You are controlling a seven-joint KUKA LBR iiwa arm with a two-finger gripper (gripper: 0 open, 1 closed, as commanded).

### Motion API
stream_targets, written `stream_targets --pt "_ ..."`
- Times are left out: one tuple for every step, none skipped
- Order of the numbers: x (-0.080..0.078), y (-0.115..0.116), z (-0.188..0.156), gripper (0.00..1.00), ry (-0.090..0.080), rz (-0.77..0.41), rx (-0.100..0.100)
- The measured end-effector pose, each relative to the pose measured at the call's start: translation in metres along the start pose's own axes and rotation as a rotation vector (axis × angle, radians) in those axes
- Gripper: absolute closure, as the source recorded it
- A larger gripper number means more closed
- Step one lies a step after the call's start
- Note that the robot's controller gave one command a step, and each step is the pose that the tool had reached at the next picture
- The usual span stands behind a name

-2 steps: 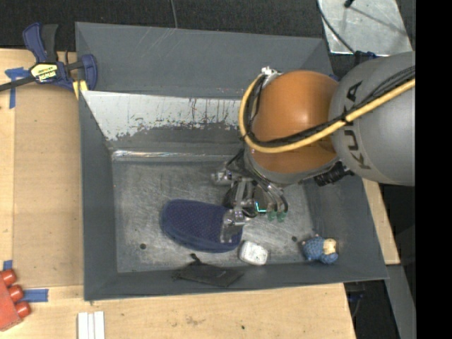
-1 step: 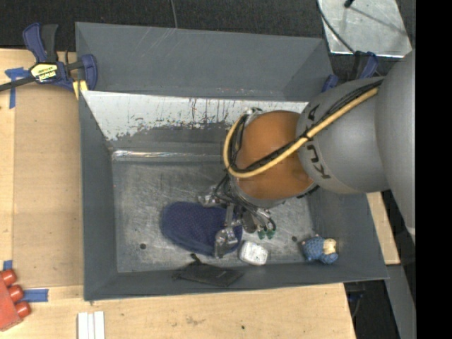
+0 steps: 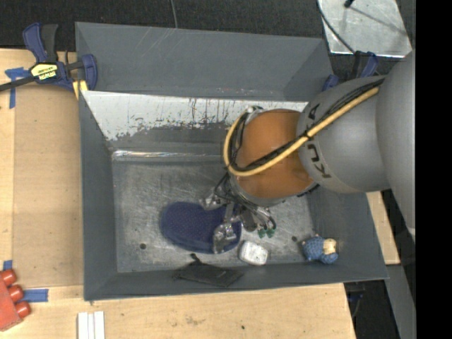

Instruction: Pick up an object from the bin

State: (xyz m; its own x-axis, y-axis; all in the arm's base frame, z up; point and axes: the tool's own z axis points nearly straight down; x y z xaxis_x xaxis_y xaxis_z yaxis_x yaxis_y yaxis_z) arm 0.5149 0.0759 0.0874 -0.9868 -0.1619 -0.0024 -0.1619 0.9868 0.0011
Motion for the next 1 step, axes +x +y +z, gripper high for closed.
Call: stream_targets --pt "-0.0182 -0.0092 -0.1239 1.0 -0.009 0.054 0.001"
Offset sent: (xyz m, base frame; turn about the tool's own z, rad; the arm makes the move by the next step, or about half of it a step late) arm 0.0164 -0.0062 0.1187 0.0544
